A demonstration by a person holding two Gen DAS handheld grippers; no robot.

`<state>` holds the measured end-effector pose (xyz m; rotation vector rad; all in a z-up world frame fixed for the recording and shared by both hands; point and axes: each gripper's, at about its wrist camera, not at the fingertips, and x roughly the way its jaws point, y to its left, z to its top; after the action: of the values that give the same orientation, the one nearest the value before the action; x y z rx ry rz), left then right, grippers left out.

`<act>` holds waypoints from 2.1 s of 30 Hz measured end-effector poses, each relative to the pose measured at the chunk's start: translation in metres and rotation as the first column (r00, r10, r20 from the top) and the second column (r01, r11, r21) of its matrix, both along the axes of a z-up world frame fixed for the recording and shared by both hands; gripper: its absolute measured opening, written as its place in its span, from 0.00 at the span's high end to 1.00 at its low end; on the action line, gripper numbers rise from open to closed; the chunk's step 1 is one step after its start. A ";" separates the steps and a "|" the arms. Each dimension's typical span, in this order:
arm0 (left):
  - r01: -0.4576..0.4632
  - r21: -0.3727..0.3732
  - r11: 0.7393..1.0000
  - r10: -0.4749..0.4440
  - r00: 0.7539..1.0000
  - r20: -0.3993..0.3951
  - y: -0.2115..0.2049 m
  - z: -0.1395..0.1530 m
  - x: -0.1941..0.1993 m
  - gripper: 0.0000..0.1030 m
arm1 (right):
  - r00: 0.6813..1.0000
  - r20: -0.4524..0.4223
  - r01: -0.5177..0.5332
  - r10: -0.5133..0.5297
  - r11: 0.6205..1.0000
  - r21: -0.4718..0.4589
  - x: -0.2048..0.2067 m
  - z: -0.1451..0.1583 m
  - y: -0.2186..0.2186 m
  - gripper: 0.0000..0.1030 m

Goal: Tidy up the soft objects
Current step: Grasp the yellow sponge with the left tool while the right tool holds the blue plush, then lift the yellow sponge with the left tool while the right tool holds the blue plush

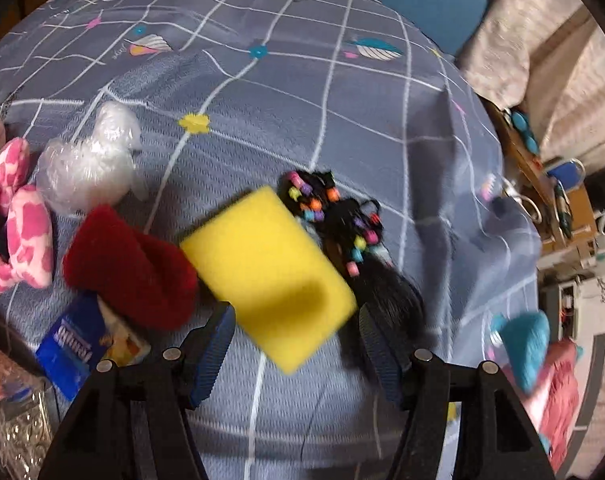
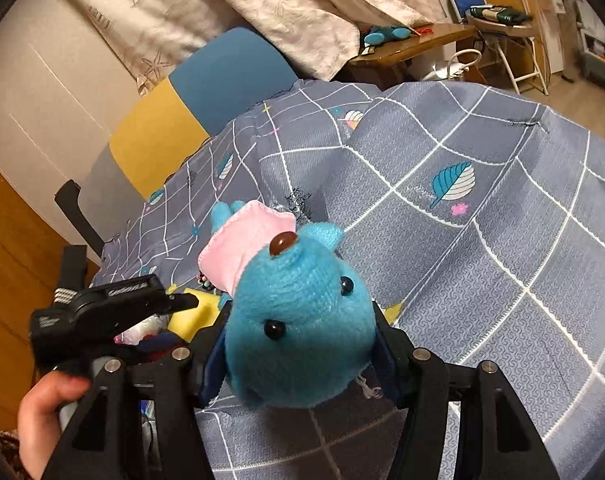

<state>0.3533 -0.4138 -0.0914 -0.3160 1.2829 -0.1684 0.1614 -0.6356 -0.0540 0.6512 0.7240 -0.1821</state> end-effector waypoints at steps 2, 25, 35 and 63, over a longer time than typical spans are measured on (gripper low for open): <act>-0.001 0.013 1.000 0.001 1.000 -0.005 -0.004 -0.003 0.006 0.33 | 1.000 0.000 0.002 -0.002 1.000 0.009 0.001 -0.001 -0.001 0.40; -0.050 0.213 0.976 0.072 0.993 -0.097 -0.031 -0.006 0.033 0.30 | 1.000 0.012 -0.009 0.008 1.000 0.025 0.001 -0.001 0.005 0.39; -0.075 0.271 0.960 0.140 0.963 -0.231 -0.032 -0.012 0.048 0.29 | 1.000 0.010 -0.009 0.009 0.999 0.031 0.002 -0.004 0.003 0.39; 0.072 0.198 0.977 -0.033 0.981 -0.194 -0.022 -0.044 0.009 0.18 | 1.000 0.000 0.031 -0.032 0.996 0.077 0.000 -0.010 -0.007 0.38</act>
<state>0.3619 -0.4362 -0.1354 -0.1230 1.4851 -0.0508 0.1615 -0.6428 -0.0638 0.7369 0.7227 -0.1833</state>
